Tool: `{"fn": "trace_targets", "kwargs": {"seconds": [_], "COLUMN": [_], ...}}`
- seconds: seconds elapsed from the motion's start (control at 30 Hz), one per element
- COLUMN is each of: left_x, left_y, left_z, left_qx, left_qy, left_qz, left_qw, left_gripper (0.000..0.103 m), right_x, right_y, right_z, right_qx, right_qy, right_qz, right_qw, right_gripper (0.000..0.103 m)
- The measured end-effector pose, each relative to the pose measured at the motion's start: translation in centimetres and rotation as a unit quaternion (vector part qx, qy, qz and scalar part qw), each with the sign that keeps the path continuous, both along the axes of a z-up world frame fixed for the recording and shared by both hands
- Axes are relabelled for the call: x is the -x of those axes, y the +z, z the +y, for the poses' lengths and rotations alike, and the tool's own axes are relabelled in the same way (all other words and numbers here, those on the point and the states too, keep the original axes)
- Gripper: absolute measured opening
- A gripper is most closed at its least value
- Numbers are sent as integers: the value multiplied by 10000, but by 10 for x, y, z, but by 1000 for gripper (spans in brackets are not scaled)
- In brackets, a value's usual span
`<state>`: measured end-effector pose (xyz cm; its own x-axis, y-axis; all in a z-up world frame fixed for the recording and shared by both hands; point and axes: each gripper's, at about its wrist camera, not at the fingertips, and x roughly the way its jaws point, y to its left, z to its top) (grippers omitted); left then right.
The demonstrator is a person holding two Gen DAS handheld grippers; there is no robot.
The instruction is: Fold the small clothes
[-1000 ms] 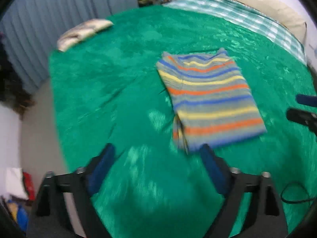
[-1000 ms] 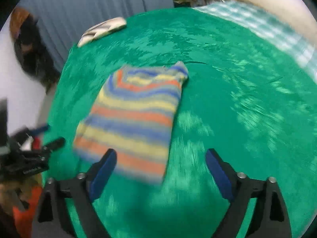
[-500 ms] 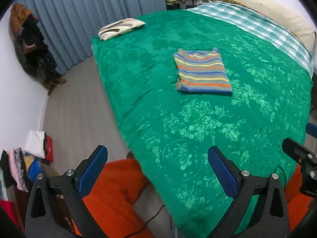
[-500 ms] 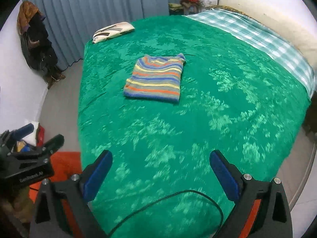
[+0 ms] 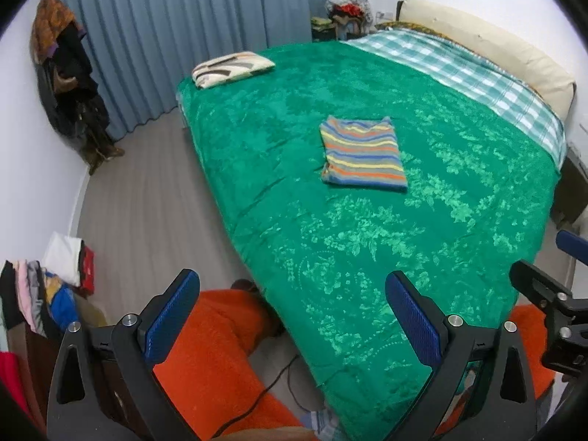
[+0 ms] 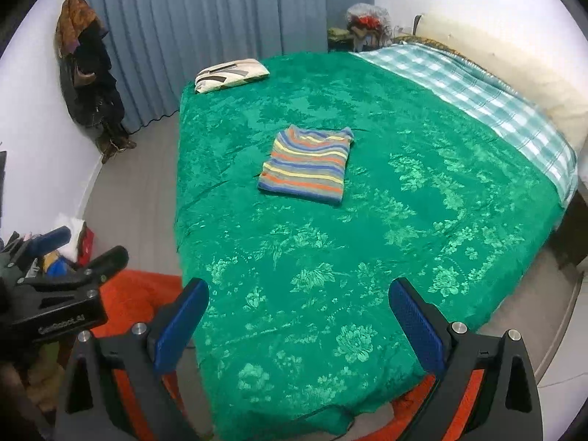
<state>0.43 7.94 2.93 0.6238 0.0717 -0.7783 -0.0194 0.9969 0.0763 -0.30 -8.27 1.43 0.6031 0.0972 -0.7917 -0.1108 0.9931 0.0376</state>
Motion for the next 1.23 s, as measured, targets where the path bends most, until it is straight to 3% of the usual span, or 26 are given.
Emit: {"fn": "trace_targets", "kwargs": {"seconds": [0.6,1.23], "left_x": [22,33], "left_y": [19,30], "left_z": [-17,-25], "left_qx": [-53,-176], "left_qy": [-203,-251], "left_qz": [-288,-513], "left_qw": [9994,9982], "left_gripper": [101,100], "right_x": [29,43], "right_y": [20,27], "right_z": [6,3], "right_qx": [402,388], "right_qy": [-303,-376], "right_qz": [-368,-516], "right_qw": [9981,9972], "right_gripper": [98,98]}}
